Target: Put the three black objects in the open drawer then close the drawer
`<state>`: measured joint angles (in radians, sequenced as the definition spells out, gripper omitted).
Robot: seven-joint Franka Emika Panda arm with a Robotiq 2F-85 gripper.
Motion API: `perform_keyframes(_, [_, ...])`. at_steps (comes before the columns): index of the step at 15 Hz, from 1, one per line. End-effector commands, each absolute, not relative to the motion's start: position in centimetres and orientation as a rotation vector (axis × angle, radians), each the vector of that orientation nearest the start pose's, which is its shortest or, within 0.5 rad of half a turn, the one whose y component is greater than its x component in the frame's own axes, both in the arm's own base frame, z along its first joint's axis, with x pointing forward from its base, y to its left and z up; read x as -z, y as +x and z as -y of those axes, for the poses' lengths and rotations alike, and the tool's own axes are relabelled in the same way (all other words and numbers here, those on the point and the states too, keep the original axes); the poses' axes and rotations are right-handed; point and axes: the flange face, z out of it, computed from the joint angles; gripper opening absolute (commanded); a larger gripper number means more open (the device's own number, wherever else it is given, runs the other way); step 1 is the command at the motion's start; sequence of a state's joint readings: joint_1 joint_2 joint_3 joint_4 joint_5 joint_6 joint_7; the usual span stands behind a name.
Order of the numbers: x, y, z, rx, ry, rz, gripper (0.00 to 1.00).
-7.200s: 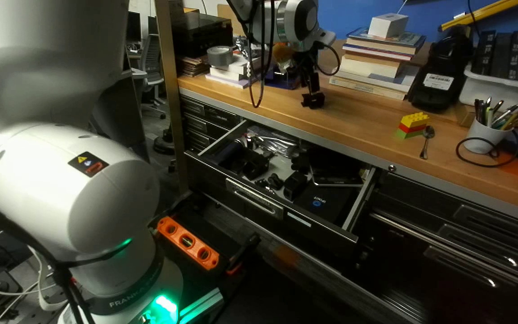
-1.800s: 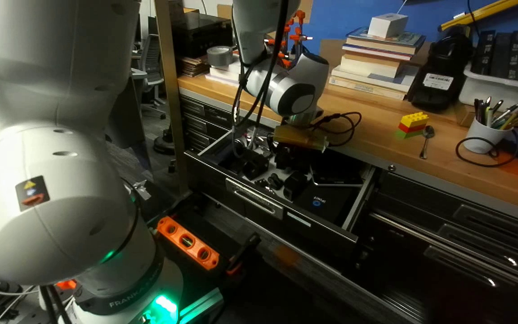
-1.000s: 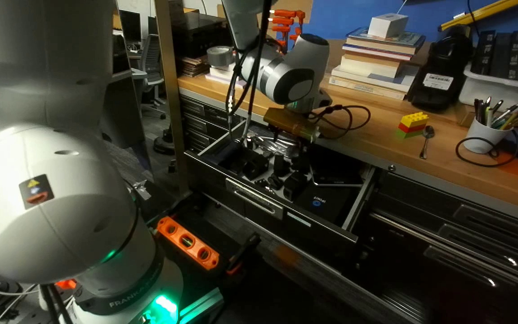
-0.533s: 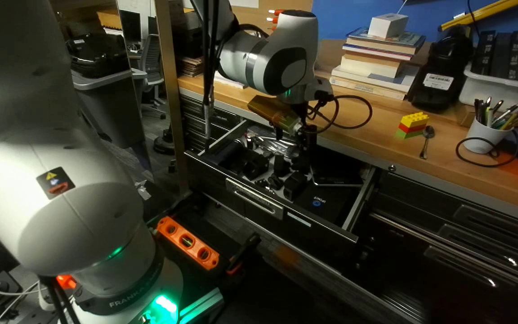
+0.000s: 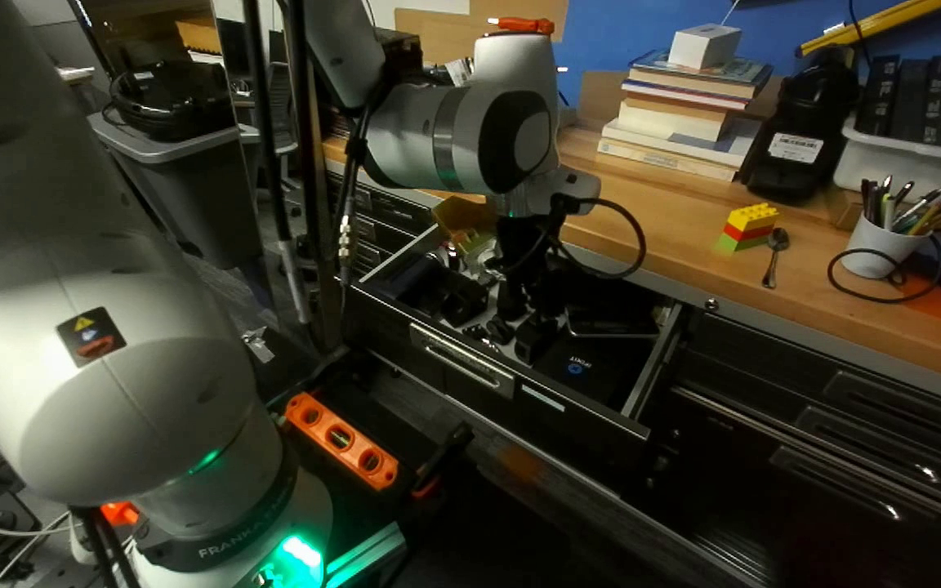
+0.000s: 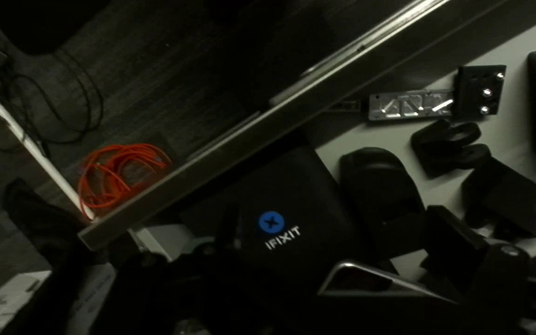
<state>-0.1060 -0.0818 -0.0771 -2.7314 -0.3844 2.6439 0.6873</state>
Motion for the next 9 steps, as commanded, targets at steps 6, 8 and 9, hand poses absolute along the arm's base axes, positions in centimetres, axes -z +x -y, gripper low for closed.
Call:
perform_keyframes(6, [-20.6, 36.7, 1.8, -0.097, -2.991, -1.632, 1.0])
perform_keyframes(8, [-19.2, 36.4, 1.5, -0.116, -2.893, -1.79, 1.0])
perform_keyframes(9, [-18.6, 36.3, 1.4, -0.134, -2.836, -1.862, 1.0])
